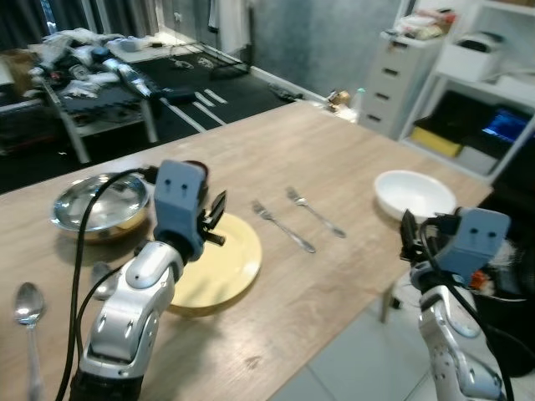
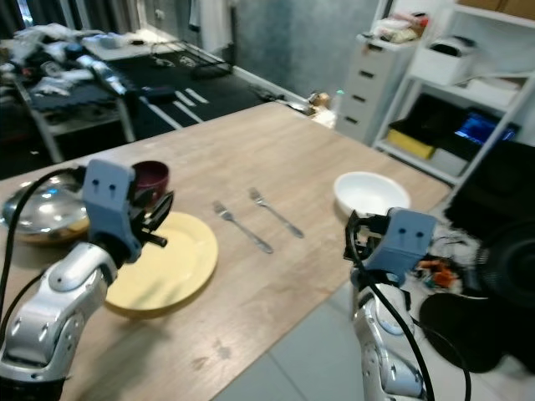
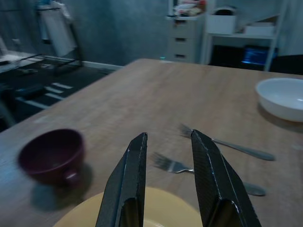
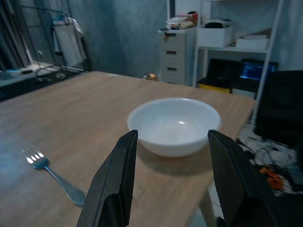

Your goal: Setting the table

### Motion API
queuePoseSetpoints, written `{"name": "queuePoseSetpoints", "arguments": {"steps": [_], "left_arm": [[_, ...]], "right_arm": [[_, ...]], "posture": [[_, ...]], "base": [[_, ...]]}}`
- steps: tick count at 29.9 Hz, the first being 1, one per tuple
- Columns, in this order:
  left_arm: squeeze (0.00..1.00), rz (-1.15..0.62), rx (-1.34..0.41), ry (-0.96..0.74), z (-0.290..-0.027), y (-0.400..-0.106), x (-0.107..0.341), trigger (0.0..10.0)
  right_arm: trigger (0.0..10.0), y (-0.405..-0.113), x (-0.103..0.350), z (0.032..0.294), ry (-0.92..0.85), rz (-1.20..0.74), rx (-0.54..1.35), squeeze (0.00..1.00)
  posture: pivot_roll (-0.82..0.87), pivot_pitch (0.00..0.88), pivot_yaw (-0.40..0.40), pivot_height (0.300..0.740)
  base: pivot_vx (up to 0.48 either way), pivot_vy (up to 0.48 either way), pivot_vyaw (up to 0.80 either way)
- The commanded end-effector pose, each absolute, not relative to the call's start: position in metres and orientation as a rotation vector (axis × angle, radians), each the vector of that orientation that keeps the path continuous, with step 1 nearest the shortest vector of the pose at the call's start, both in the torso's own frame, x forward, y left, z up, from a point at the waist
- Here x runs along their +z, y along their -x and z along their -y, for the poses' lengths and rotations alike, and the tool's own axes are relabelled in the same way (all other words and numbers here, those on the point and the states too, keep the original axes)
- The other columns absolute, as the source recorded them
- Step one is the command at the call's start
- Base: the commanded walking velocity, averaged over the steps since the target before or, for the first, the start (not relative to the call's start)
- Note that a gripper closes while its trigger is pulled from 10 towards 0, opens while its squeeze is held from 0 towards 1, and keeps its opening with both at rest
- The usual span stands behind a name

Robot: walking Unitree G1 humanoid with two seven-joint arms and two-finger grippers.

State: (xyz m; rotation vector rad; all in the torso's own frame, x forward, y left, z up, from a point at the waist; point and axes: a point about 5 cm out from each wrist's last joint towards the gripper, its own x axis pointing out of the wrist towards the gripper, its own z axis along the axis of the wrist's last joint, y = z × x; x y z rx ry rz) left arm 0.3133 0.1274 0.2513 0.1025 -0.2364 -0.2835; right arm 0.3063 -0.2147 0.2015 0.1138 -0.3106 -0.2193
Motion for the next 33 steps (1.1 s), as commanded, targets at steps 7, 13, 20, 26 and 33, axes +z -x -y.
{"name": "queuePoseSetpoints", "arguments": {"steps": [7, 13, 20, 26, 33], "left_arm": [[0.00, 0.234, -0.302, -0.107, -0.1266, -0.3161, 0.2506, 10.0], [0.00, 0.240, -0.304, -0.108, -0.1268, -0.3178, 0.2523, 10.0], [0.00, 0.243, -0.305, -0.107, -0.1265, -0.3187, 0.2528, 10.0], [0.00, 0.246, -0.308, -0.107, -0.1259, -0.3197, 0.2531, 10.0], [0.00, 0.249, -0.311, -0.106, -0.1255, -0.3201, 0.2535, 10.0]], "right_arm": [[10.0, -0.3051, 0.1966, 0.2150, -0.108, 0.295, -0.228, 0.00], [10.0, -0.3053, 0.1968, 0.2154, -0.107, 0.295, -0.229, 0.00], [10.0, -0.3055, 0.1972, 0.2157, -0.107, 0.298, -0.230, 0.00], [10.0, -0.3056, 0.1978, 0.2158, -0.106, 0.299, -0.230, 0.00], [10.0, -0.3057, 0.1979, 0.2156, -0.106, 0.300, -0.230, 0.00]], "posture": [[0.07, 0.093, 0.053, 0.740], [0.07, 0.094, 0.053, 0.740], [0.07, 0.093, 0.053, 0.740], [0.07, 0.092, 0.054, 0.740], [0.07, 0.091, 0.053, 0.740]], "base": [[0.000, 0.000, -0.80], [0.000, 0.000, -0.80], [0.000, 0.000, -0.80], [0.000, 0.000, -0.80], [0.000, 0.000, -0.80]]}}
